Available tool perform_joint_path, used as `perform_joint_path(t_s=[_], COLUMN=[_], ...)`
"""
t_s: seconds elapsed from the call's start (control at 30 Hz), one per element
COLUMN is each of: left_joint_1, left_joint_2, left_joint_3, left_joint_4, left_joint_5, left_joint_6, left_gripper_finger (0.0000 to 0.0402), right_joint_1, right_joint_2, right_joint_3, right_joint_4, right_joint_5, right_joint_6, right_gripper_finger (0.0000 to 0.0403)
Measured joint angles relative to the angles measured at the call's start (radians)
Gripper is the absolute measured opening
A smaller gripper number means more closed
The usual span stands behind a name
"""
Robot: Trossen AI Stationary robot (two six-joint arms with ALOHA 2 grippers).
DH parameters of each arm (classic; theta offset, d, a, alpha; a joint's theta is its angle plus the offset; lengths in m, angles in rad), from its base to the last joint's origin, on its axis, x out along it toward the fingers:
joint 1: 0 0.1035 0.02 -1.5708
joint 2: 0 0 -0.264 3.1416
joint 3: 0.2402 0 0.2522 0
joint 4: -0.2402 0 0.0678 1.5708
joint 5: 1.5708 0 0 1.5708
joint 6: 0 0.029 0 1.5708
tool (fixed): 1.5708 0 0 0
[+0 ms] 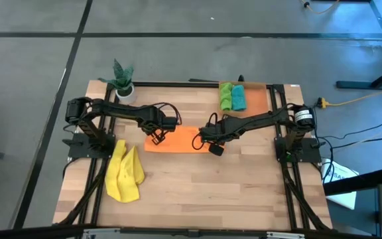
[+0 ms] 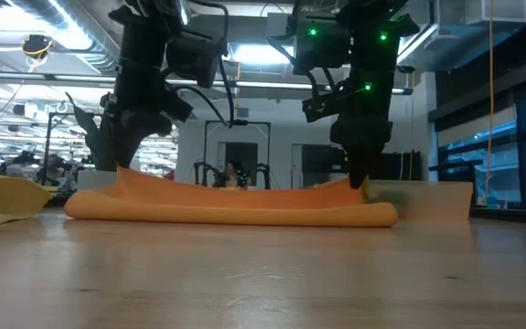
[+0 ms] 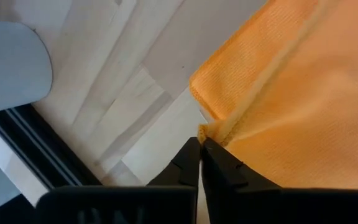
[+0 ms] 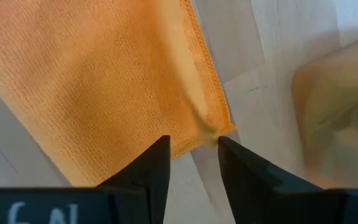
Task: Roll microfiber towels into tight, uniform cylinder then place into a basket
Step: Fold the orange towel
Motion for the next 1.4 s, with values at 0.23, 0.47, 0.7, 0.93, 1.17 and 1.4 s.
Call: perform_joint_path(t_s=[0.23, 0.47, 0.7, 0.93, 1.17, 1.4], left_joint_1=[0.025, 0.064, 0.060, -0.018, -0.101, -0.100], left_joint_2=[0.000, -0.004, -0.088, -0.119, -0.083, -0.081], left_joint_3=[0.000, 0.000, 0.004, 0.004, -0.029, -0.143], left_joint_4=[0.010, 0.011, 0.017, 0.023, 0.218, 0.361], left_joint_5=[0.009, -0.008, -0.004, 0.076, 0.084, 0.065], left_joint_6=[-0.005, -0.009, -0.008, -0.062, -0.080, -0.088], left_gripper_finger=[0.0052, 0.0073, 0.0074, 0.0075, 0.0075, 0.0075], right_joint_1=[0.000, 0.000, -0.002, 0.026, 0.039, 0.033], right_joint_2=[0.000, 0.000, 0.000, -0.005, -0.005, -0.005], right_joint_3=[0.000, 0.000, 0.015, 0.014, -0.036, -0.097], right_joint_4=[0.001, 0.000, -0.005, 0.061, 0.196, 0.239], right_joint_5=[0.000, 0.000, -0.025, -0.253, -0.283, -0.281], right_joint_6=[0.000, 0.000, 0.061, 0.112, 0.160, 0.189], right_gripper_finger=[0.0136, 0.0136, 0.0136, 0.0136, 0.0136, 0.0136])
